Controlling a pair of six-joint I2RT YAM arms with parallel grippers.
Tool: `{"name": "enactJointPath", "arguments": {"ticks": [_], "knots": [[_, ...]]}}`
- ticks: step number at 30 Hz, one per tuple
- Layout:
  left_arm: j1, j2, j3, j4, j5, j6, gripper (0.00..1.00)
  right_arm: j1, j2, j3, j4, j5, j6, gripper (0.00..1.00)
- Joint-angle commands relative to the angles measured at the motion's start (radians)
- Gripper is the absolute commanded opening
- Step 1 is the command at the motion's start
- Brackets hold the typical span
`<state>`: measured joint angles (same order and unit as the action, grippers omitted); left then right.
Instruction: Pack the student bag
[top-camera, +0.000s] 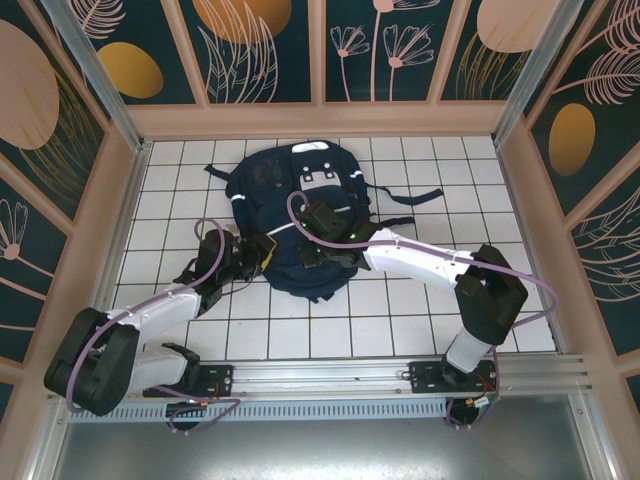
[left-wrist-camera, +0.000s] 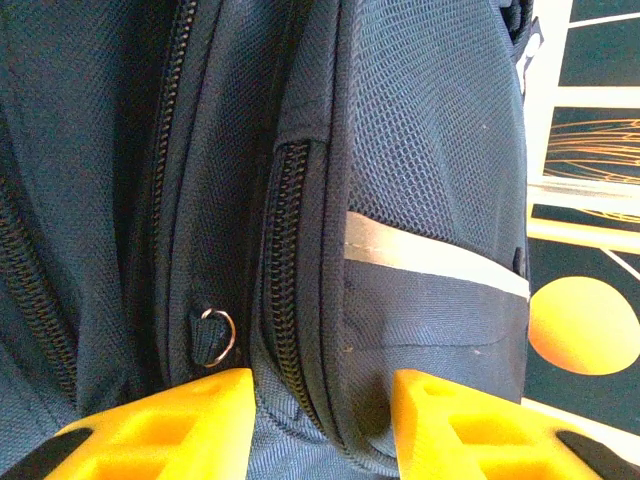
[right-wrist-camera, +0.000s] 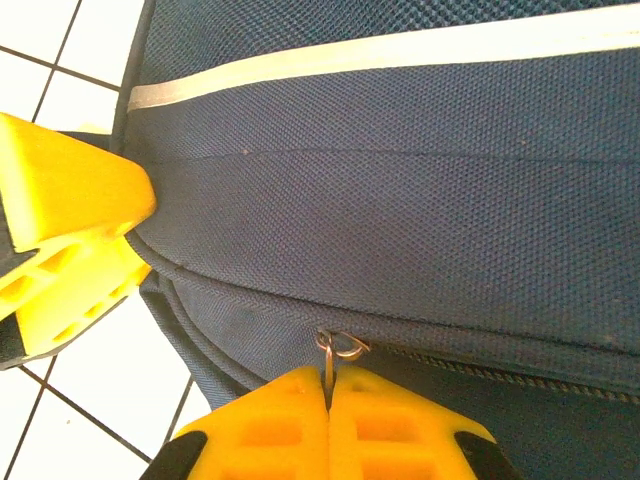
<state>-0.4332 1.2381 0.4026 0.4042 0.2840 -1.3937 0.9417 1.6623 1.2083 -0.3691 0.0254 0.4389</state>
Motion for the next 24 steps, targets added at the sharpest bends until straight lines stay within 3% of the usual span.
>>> {"name": "enactJointPath", "arguments": {"ticks": [1, 6, 11, 20, 24], "knots": [[-0.006, 0.025, 0.01, 0.109, 0.007, -0.034, 0.38, 0.006, -0.035, 0.004, 0.054, -0.019, -0.019, 0.0], [-0.005, 0.044, 0.007, 0.117, -0.027, -0.046, 0.17, 0.005, -0.05, -0.014, 0.02, 0.043, -0.012, 0.0], [-0.006, 0.025, -0.005, 0.059, -0.082, -0.03, 0.0, -0.021, -0.078, -0.052, -0.062, 0.187, -0.03, 0.0], [-0.004, -0.018, -0.012, -0.071, -0.155, 0.043, 0.0, -0.245, -0.143, -0.133, -0.054, 0.275, -0.209, 0.0], [-0.004, -0.037, -0.012, -0.114, -0.157, 0.119, 0.0, -0.341, -0.171, -0.179, 0.108, 0.148, -0.402, 0.0]]}}
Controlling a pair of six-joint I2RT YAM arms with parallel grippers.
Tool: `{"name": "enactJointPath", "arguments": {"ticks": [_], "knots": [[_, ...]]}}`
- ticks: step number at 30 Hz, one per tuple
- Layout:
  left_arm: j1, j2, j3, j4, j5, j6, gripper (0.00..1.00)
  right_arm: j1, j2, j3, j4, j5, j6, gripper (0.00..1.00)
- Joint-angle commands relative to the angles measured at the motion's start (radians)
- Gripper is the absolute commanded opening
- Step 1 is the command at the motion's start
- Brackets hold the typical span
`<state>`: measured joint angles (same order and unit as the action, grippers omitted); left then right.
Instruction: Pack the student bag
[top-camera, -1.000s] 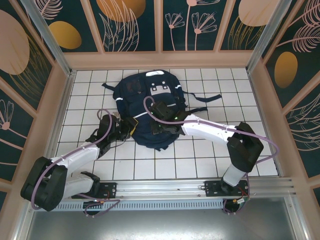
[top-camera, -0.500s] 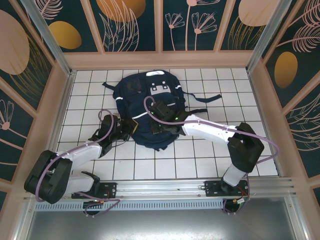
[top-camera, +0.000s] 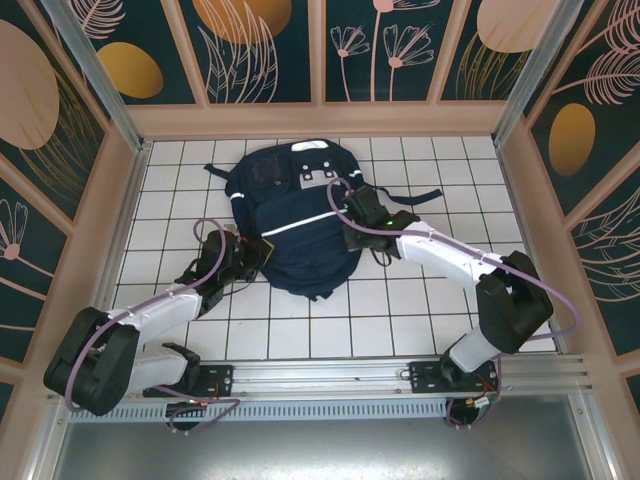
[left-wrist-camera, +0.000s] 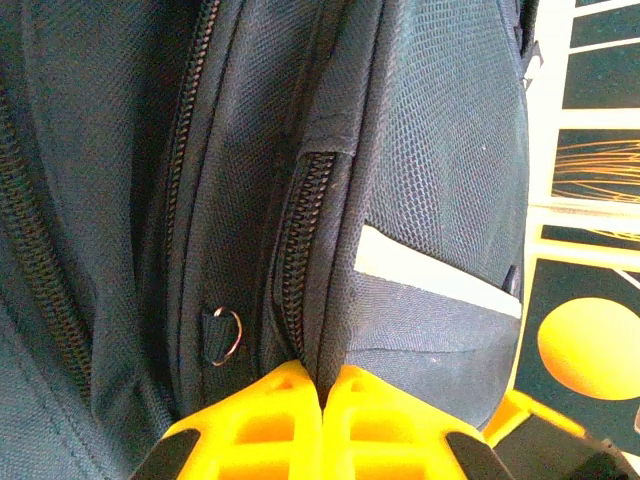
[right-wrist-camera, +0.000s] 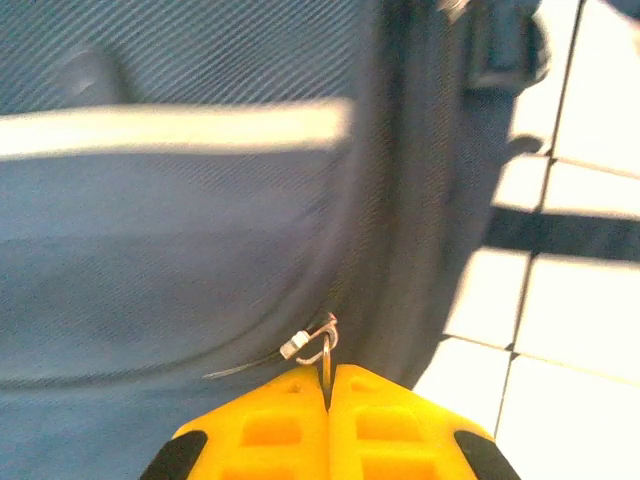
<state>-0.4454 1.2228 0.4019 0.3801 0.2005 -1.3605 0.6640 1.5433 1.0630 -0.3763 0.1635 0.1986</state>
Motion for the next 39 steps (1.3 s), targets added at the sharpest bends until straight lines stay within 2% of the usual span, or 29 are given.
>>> {"name": "enactJointPath", "arguments": {"ticks": [1, 6, 11, 20, 26, 32, 37, 39], "knots": [[0.009, -0.025, -0.007, -0.113, -0.077, 0.104, 0.0, -0.078, -0.058, -0.038, 0.153, -0.011, -0.197, 0.0], [0.034, -0.07, -0.006, -0.228, -0.084, 0.187, 0.0, -0.164, -0.034, 0.007, 0.235, -0.143, -0.411, 0.0], [0.07, -0.081, 0.007, -0.296, -0.052, 0.271, 0.0, -0.235, 0.029, 0.069, 0.233, -0.254, -0.554, 0.0], [0.08, -0.034, 0.028, -0.328, 0.024, 0.364, 0.0, -0.241, 0.156, 0.2, 0.206, -0.292, -0.69, 0.0], [0.08, -0.009, 0.076, -0.354, 0.052, 0.421, 0.0, -0.242, 0.16, 0.197, 0.292, -0.27, -0.634, 0.0], [0.08, -0.013, 0.149, -0.427, 0.043, 0.499, 0.0, -0.245, 0.015, 0.061, 0.375, -0.201, -0.56, 0.0], [0.08, -0.031, 0.153, -0.476, 0.024, 0.525, 0.0, -0.243, -0.019, 0.061, 0.276, -0.335, -0.564, 0.0], [0.082, -0.03, 0.165, -0.485, 0.029, 0.533, 0.11, -0.241, -0.021, 0.069, 0.266, -0.327, -0.524, 0.0]]}}
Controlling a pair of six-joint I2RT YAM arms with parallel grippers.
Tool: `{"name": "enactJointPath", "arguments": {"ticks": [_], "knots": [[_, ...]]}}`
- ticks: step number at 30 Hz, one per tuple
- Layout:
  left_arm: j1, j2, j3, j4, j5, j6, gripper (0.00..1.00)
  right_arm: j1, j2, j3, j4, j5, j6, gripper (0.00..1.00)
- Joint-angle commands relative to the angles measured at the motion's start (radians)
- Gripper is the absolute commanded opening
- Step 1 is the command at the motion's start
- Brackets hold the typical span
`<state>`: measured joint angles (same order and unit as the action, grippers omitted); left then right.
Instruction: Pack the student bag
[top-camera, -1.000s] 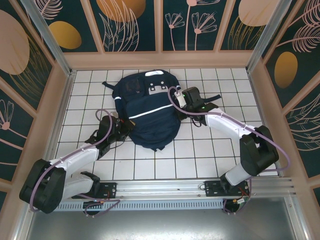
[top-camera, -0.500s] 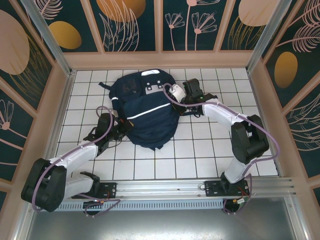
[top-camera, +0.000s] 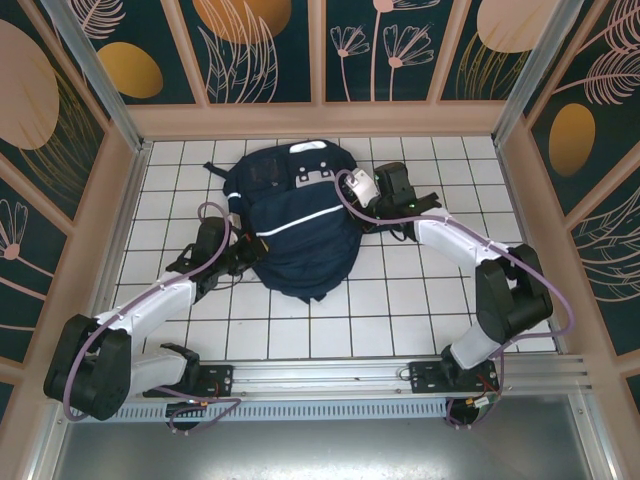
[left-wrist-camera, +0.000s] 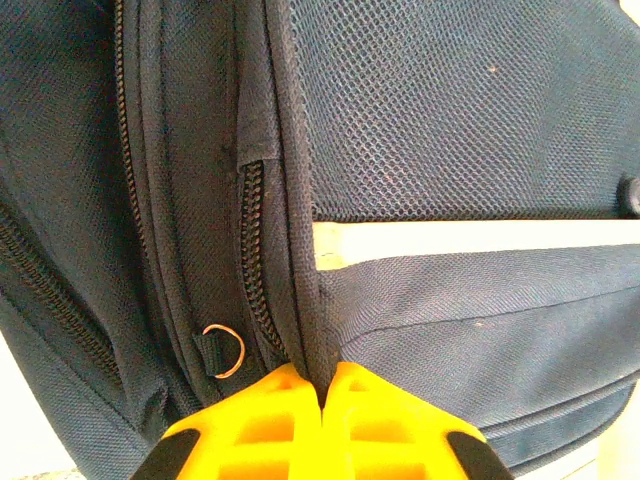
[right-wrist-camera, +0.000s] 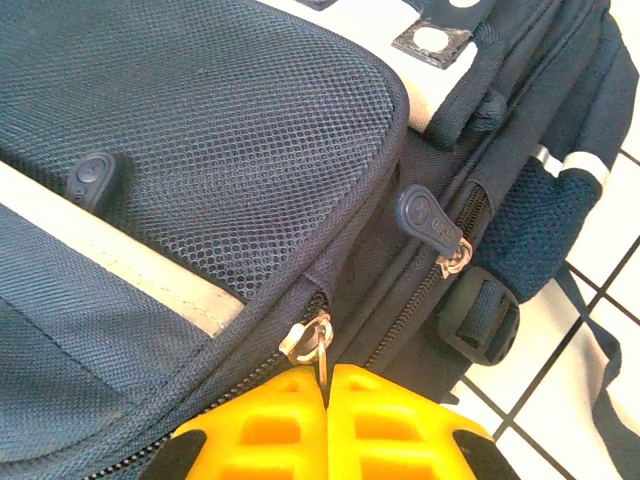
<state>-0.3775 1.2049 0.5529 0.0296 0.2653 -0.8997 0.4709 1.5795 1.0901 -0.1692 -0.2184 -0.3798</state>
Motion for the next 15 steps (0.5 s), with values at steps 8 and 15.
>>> {"name": "enactJointPath", "arguments": {"ticks": [8, 15], "knots": [[0.02, -0.023, 0.174, -0.201, -0.109, 0.122, 0.81, -0.049, -0.214, -0.054, 0.059, 0.123, 0.184, 0.33], [0.076, -0.051, 0.279, -0.28, -0.474, 0.153, 0.98, -0.122, -0.292, -0.081, 0.131, 0.347, 0.363, 0.9]]}}
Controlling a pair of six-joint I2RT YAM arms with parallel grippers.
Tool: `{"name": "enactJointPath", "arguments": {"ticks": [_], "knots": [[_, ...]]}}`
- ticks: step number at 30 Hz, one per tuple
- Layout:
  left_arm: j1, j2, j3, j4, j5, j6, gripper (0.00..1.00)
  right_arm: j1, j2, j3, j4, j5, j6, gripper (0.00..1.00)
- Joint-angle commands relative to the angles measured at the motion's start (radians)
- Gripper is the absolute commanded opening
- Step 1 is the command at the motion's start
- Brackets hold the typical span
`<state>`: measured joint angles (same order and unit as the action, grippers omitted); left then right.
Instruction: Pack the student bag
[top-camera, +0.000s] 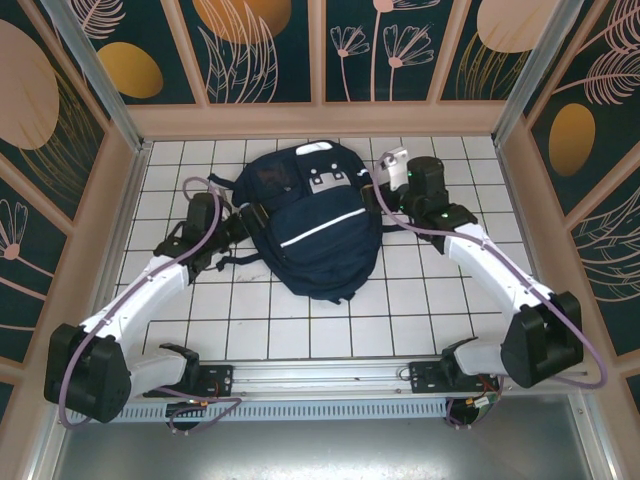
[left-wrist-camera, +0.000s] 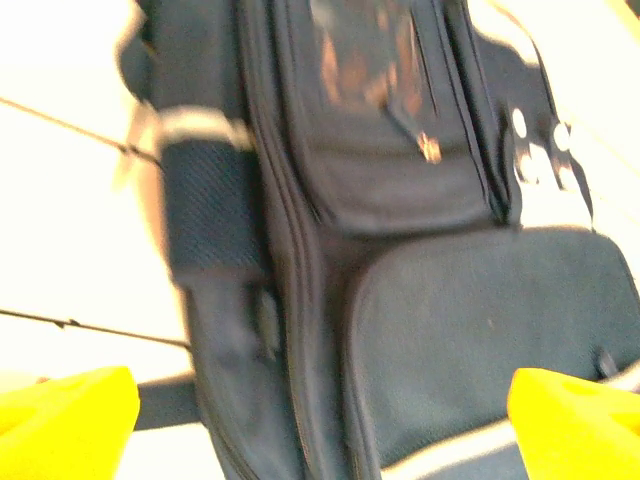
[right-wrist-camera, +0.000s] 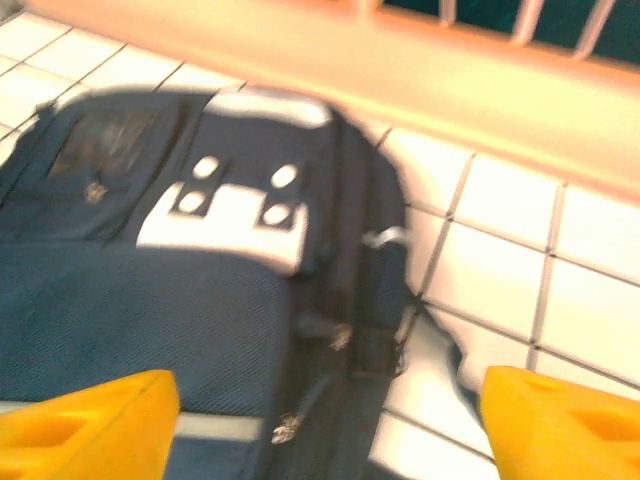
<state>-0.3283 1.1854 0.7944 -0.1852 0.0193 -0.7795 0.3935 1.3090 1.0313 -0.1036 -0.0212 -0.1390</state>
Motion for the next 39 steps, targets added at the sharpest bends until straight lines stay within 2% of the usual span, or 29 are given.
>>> {"name": "enactJointPath", "arguments": {"ticks": [1, 2, 4, 8, 10, 14, 17, 21, 24, 27, 31, 34, 39], "knots": [[0.034, -0.042, 0.04, -0.063, -0.323, 0.036, 0.98, -0.07, -0.033, -0.036, 0.088, 0.196, 0.15, 0.94], [0.04, -0.056, 0.037, -0.049, -0.422, 0.048, 0.99, -0.092, -0.047, -0.057, 0.116, 0.243, 0.173, 0.98], [0.046, -0.084, 0.012, -0.001, -0.57, 0.091, 0.98, -0.126, -0.079, -0.111, 0.179, 0.316, 0.188, 0.99], [0.066, -0.118, -0.057, 0.121, -0.72, 0.202, 0.98, -0.148, -0.15, -0.253, 0.343, 0.491, 0.207, 0.99], [0.081, -0.122, -0.113, 0.222, -0.753, 0.259, 0.99, -0.182, -0.175, -0.322, 0.419, 0.529, 0.242, 0.99], [0.112, -0.11, -0.236, 0.439, -0.814, 0.365, 0.99, -0.254, -0.196, -0.511, 0.642, 0.501, 0.243, 0.99], [0.128, -0.076, -0.313, 0.57, -0.843, 0.427, 0.99, -0.288, -0.168, -0.588, 0.718, 0.505, 0.252, 0.99], [0.151, -0.02, -0.425, 0.785, -0.817, 0.507, 0.99, -0.318, -0.093, -0.66, 0.825, 0.507, 0.232, 0.99], [0.183, 0.027, -0.481, 0.917, -0.724, 0.538, 0.98, -0.318, -0.044, -0.711, 0.937, 0.477, 0.203, 0.99], [0.208, 0.072, -0.532, 1.083, -0.639, 0.577, 0.99, -0.318, 0.004, -0.756, 1.058, 0.395, 0.174, 0.99], [0.225, 0.147, -0.581, 1.303, -0.508, 0.634, 0.98, -0.32, 0.075, -0.782, 1.18, 0.367, 0.135, 0.99], [0.226, 0.192, -0.575, 1.371, -0.435, 0.707, 0.99, -0.334, 0.082, -0.811, 1.255, 0.292, 0.14, 0.99], [0.227, 0.289, -0.576, 1.476, -0.436, 0.717, 0.99, -0.347, 0.132, -0.851, 1.377, 0.212, 0.13, 0.99]]}}
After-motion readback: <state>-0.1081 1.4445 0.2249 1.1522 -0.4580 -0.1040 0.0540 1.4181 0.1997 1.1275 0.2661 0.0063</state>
